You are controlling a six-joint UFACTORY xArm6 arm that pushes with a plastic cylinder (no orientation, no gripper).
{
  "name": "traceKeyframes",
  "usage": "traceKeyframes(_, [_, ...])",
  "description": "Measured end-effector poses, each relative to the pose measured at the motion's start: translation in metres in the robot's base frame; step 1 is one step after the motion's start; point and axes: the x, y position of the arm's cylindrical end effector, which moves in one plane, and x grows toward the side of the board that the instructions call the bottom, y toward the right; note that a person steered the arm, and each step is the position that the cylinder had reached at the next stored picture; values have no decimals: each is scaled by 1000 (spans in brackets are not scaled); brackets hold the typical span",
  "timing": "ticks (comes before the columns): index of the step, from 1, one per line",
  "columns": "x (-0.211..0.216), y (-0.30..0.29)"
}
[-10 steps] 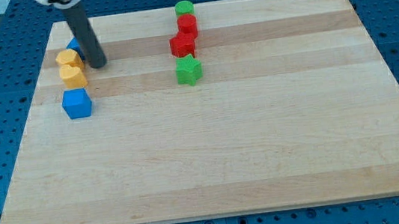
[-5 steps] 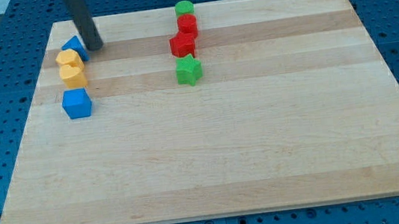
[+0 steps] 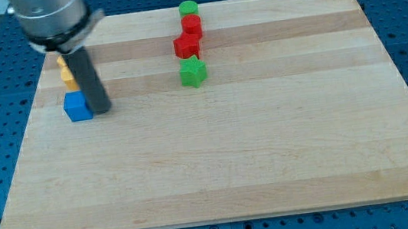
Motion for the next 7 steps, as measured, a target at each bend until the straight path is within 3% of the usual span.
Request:
traceKeyframes(1, [-17,-23])
traceKeyframes(2, [-19,-10])
traceKeyframes(3, [-28,50])
traceKeyframes(4, [-58,27])
traceKeyframes(6, [-58,-29])
traceKeyframes(7, [-31,24])
